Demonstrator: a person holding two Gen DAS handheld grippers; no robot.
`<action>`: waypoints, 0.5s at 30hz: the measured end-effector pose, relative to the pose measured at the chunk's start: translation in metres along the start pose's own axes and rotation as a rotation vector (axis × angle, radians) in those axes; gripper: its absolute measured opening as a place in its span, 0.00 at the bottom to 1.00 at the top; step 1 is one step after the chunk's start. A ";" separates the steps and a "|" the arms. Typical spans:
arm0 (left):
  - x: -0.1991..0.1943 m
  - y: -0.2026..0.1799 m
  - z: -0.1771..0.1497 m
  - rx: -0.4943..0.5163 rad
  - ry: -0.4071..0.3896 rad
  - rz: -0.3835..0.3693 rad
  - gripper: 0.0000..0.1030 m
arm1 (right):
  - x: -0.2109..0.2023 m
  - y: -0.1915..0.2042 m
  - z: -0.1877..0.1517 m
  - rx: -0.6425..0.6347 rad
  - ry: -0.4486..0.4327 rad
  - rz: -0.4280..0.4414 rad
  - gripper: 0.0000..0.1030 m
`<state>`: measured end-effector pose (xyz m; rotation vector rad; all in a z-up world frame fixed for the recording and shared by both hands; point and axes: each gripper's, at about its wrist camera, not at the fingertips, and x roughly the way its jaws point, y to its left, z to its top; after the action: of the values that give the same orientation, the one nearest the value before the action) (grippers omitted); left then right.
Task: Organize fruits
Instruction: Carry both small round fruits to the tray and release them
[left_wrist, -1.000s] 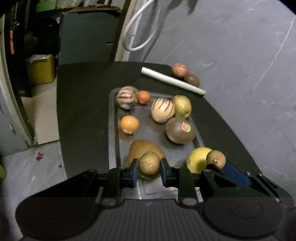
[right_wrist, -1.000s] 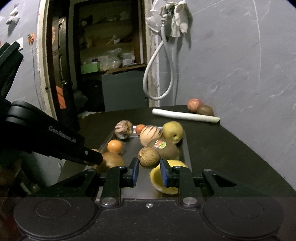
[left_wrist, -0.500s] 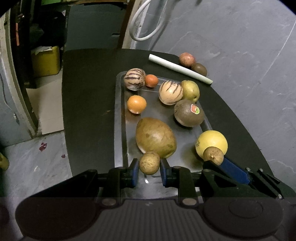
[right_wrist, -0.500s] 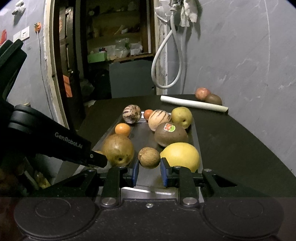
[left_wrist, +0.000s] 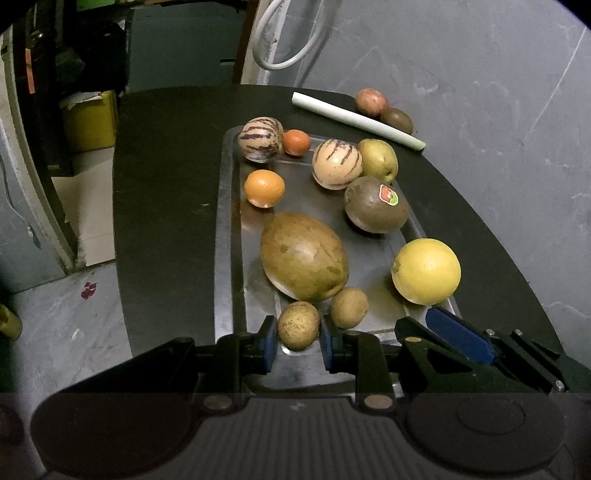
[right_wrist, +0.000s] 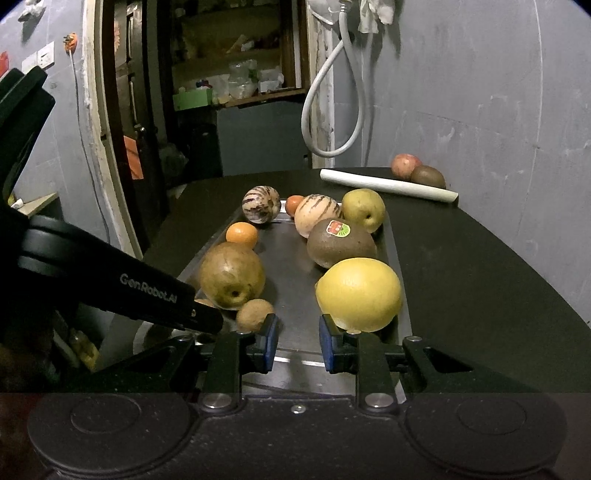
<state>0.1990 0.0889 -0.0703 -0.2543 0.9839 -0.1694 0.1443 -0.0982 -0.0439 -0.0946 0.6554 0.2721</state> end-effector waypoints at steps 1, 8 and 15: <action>0.001 0.000 0.000 0.001 0.001 0.001 0.26 | 0.000 0.000 0.000 -0.001 0.001 0.001 0.25; 0.003 -0.002 -0.001 0.009 0.004 0.016 0.26 | 0.001 -0.002 -0.001 0.000 0.012 0.008 0.26; 0.002 -0.003 -0.002 0.004 -0.001 0.024 0.28 | 0.000 -0.004 -0.002 0.006 0.019 0.012 0.28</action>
<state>0.1988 0.0853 -0.0724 -0.2388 0.9848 -0.1488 0.1439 -0.1025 -0.0455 -0.0878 0.6756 0.2807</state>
